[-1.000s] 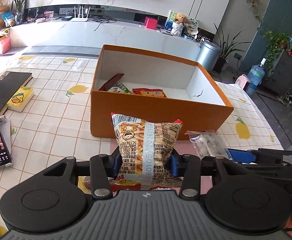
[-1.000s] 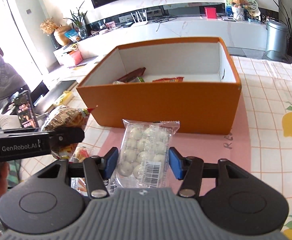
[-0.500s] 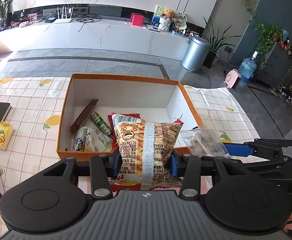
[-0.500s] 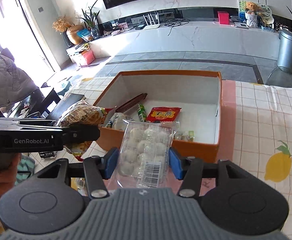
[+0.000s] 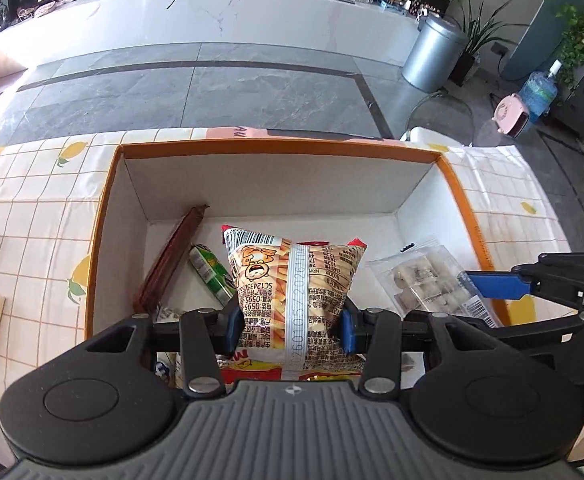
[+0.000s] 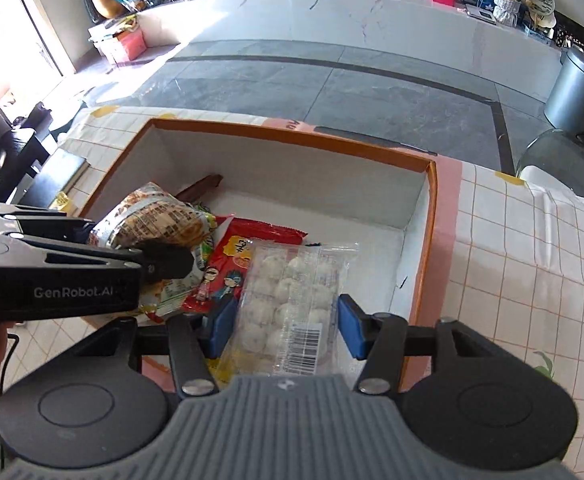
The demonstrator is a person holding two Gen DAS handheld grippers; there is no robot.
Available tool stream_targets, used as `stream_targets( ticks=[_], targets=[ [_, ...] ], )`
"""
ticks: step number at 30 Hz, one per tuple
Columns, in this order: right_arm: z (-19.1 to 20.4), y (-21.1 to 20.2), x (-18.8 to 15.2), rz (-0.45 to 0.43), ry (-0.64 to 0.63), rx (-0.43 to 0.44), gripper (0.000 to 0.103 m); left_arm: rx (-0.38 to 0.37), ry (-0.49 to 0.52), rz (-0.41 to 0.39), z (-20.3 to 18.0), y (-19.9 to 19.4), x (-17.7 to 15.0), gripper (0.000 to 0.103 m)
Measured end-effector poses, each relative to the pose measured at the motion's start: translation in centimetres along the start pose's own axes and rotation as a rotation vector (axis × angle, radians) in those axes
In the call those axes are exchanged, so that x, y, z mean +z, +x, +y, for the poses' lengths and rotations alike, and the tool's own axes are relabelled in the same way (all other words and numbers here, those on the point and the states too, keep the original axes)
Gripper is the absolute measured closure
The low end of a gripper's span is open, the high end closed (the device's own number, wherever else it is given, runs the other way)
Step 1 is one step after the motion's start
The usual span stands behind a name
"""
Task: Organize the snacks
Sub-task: 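Carry both packs into the orange box and open both tools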
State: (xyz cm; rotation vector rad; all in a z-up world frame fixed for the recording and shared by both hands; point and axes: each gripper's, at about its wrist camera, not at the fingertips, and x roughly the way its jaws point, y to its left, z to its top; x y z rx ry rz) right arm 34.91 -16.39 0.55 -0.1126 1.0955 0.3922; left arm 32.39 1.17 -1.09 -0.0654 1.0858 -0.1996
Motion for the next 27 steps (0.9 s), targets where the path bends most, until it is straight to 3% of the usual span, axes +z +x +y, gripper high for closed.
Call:
stream_targets(
  ticks=[6, 13, 25, 27],
  targets=[
    [0.9, 4.8, 1.6, 0.093, -0.048, -0.086, 0.050, 0.068, 0.031, 0.072, 0.9, 4.2, 0.9, 0.052],
    [1.4, 8.5, 2.5, 0.166, -0.085, -0.151, 0.050, 0.111, 0.074, 0.113, 0.5, 6.2, 1.1, 0.052],
    [1.7, 10.3, 3.2, 0.199, -0.110, -0.190, 0.048, 0.137, 0.093, 0.146, 0.2, 7.6, 1.5, 0.050],
    [1.8, 10.2, 3.3, 0.197, -0.115, -0.194, 0.047, 0.137, 0.096, 0.145, 0.2, 7.5, 1.6, 0.044]
  ],
)
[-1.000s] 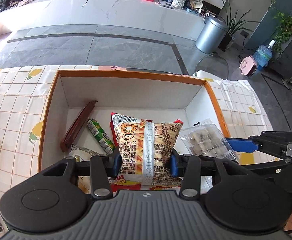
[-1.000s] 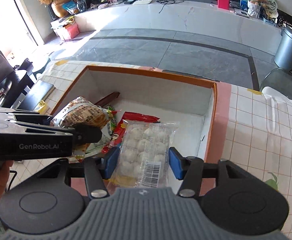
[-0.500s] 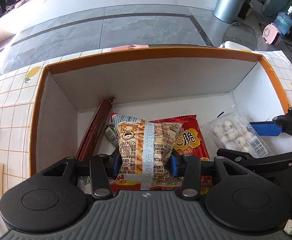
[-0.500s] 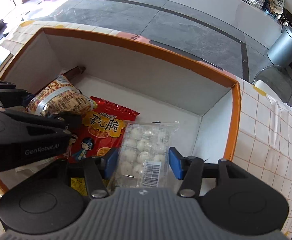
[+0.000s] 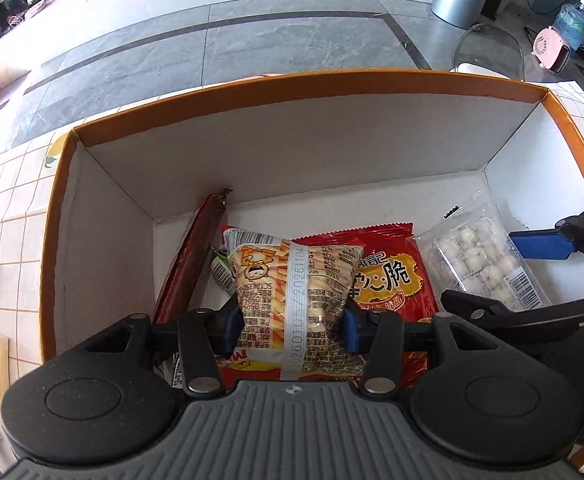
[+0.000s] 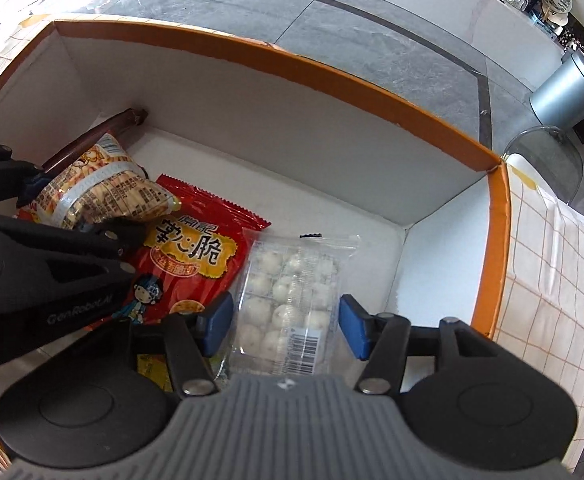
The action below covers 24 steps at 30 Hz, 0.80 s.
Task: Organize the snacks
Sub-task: 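Carry both packs into the orange box and open both tools, then withdraw both tools from the box toward the last two snacks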
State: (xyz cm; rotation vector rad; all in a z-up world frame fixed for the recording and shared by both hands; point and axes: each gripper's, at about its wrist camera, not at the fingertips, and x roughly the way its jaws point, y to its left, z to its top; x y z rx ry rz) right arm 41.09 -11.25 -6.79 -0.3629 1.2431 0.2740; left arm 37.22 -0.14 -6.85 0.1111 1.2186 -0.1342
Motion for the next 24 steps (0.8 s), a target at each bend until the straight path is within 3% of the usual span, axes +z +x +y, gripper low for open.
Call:
stream_targets(
  ticks=[9, 18, 24],
  targets=[
    [0.1, -2.0, -0.6, -0.021, -0.017, -0.013, 0.044, 0.011, 0.001, -0.020, 0.2, -1.5, -0.3, 0.029],
    [-0.6, -6.4, -2.6, -0.070, 0.015, -0.002, 0.043, -0.005, -0.012, -0.070, 0.2, -6.4, -1.6, 0.026],
    [-1.0, -10.2, -5.5, -0.131, 0.056, 0.041, 0.042, -0.038, -0.012, -0.146, -0.4, -10.9, -4.0, 0.026]
  ],
)
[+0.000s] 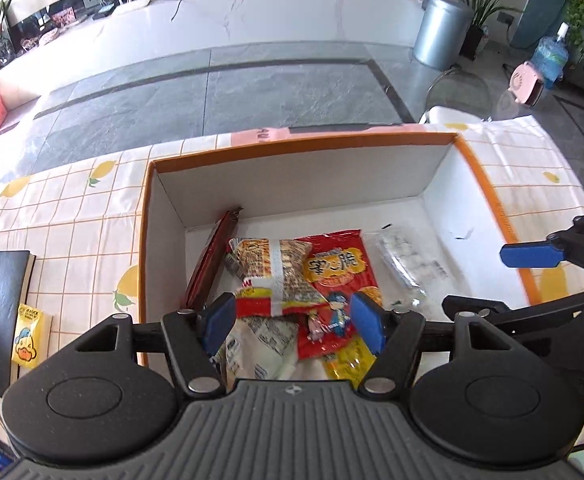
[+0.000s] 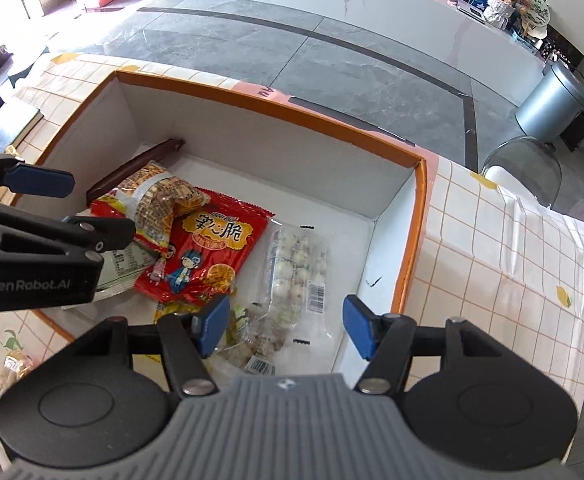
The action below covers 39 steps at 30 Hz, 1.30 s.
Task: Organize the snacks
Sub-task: 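Withdraw both tools from the box toward the last two snacks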
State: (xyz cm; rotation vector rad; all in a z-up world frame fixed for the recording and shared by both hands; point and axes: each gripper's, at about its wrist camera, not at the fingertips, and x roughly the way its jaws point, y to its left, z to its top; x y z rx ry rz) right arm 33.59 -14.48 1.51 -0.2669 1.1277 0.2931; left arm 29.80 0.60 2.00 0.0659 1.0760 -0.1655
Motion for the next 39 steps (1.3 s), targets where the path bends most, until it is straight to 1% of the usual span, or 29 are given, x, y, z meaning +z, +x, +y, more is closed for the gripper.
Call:
stream_targets(
  ticks=[3, 8, 11, 14, 17, 18, 21, 27, 31, 35, 36, 38, 39],
  targets=[
    [0.1, -2.4, -1.9, -0.059, 0.021, 0.024, 0.042, -0.006, 0.024, -0.061, -0.7, -2.8, -1.8, 0.027],
    [0.8, -6.2, -6.5, -0.192, 0.074, 0.103, 0.042, -0.006, 0.051, -0.163, -1.4, -7.2, -5.4, 0.027],
    [1.4, -7.4, -9.6, -0.252, 0.104, 0.136, 0.039, -0.004, 0.045, -0.196, -1.3, -9.0, -8.1, 0.027],
    [2.2, -7.5, -13.3, -0.296, 0.151, 0.164, 0.039, 0.004, 0.012, -0.211, -0.9, -9.7, -10.9, 0.031],
    [2.9, -6.8, -16.9, -0.308, 0.230, 0.217, 0.039, -0.010, -0.044, -0.214, -0.5, -9.5, -13.8, 0.035],
    [3.3, -6.6, -17.9, -0.314, 0.248, 0.222, 0.039, -0.016, -0.061, -0.217, -0.4, -9.6, -14.8, 0.035],
    [4.5, -6.1, -20.8, -0.330, 0.279, 0.200, 0.039, -0.006, -0.095, -0.220, -0.4, -9.4, -17.6, 0.035],
    [7.0, -6.3, -25.0, -0.363, 0.317, 0.177, 0.039, 0.026, -0.110, -0.219, -0.9, -8.9, -21.9, 0.035],
    [8.2, -5.8, -26.9, -0.367, 0.333, 0.170, 0.039, 0.026, -0.117, -0.208, -0.9, -8.2, -24.2, 0.035],
    [9.3, -4.5, -28.0, -0.326, 0.339, 0.187, 0.039, 0.044, -0.139, -0.173, -0.1, -6.8, -25.9, 0.036],
    [9.7, -4.1, -28.1, -0.315, 0.342, 0.187, 0.040, 0.046, -0.151, -0.165, 0.3, -6.5, -26.2, 0.037],
    [10.2, -3.4, -28.1, -0.296, 0.344, 0.193, 0.050, 0.042, -0.178, -0.151, 0.9, -6.0, -26.7, 0.040],
    [10.5, -3.1, -28.1, -0.285, 0.339, 0.197, 0.052, 0.038, -0.189, -0.146, 1.2, -5.8, -26.9, 0.042]
  ],
)
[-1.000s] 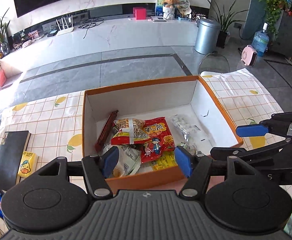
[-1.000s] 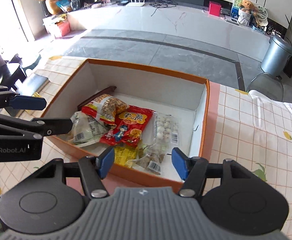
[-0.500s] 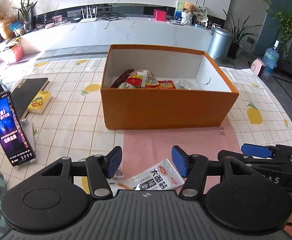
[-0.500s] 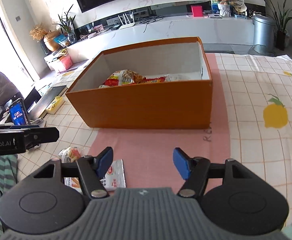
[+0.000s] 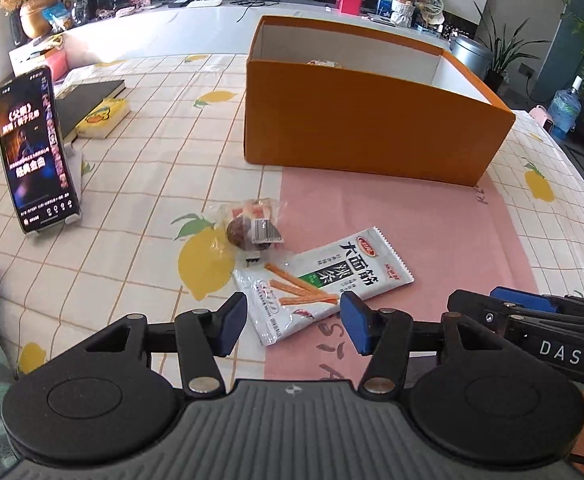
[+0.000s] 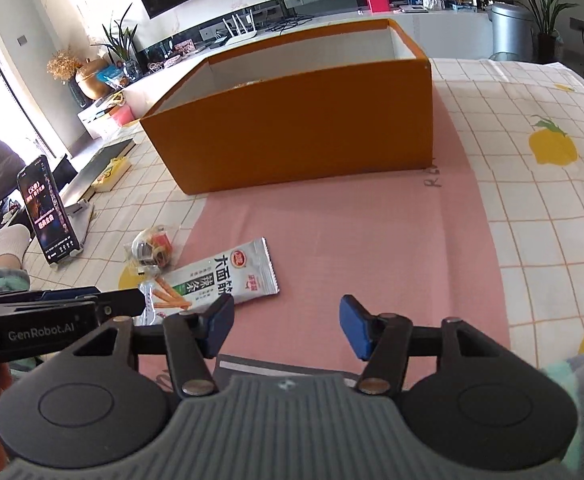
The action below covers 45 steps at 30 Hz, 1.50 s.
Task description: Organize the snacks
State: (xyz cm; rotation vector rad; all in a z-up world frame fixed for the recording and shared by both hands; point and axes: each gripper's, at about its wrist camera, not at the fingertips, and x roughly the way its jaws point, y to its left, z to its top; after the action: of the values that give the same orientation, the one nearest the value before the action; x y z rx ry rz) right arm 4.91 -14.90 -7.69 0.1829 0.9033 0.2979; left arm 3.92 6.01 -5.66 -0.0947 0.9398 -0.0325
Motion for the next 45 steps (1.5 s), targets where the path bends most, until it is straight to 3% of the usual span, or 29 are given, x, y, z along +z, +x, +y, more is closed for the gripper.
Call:
stream_targets(
  ticks=[7, 11, 17, 23, 27, 30, 35, 38, 42, 45],
  targets=[
    [2.2, 2.9, -0.4, 0.067, -0.060, 0.012, 0.077, -0.073, -0.081, 0.016, 2.5, 1.9, -0.1, 0.049],
    [3.1, 4.2, -0.1, 0.074, -0.086, 0.019, 0.078, -0.081, -0.127, 0.058, 3.5, 3.3, -0.3, 0.049],
    [3.9, 5.6, 0.2, 0.061, -0.126, -0.021, 0.078, -0.176, -0.147, 0.077, 3.7, 4.1, -0.3, 0.053],
    [1.2, 5.8, 1.2, 0.041, -0.046, -0.098, 0.078, -0.385, -0.181, 0.129, 2.7, 5.3, -0.2, 0.059],
    [-0.9, 5.8, 1.8, 0.031, 0.030, -0.134, 0.076, -0.446, -0.138, 0.132, 0.9, 5.6, -0.2, 0.059],
    [-1.5, 5.3, 1.9, 0.024, 0.066, -0.138, 0.074, -0.416, -0.100, 0.120, 0.3, 5.1, -0.2, 0.059],
    [-0.6, 5.0, 1.9, 0.018, 0.077, -0.096, 0.054, -0.320, -0.091, 0.044, 1.2, 3.3, 0.3, 0.059],
    [0.4, 5.6, 2.1, 0.023, 0.066, -0.082, 0.042, -0.238, -0.105, -0.033, 2.3, 2.2, 0.8, 0.054],
    [1.2, 6.4, 2.6, 0.023, 0.075, -0.083, 0.034, -0.133, -0.146, -0.120, 3.7, 1.3, 1.4, 0.044],
    [1.7, 7.4, 3.1, 0.032, 0.064, -0.101, 0.029, -0.107, -0.189, -0.113, 4.7, 1.7, 2.2, 0.040]
  ],
)
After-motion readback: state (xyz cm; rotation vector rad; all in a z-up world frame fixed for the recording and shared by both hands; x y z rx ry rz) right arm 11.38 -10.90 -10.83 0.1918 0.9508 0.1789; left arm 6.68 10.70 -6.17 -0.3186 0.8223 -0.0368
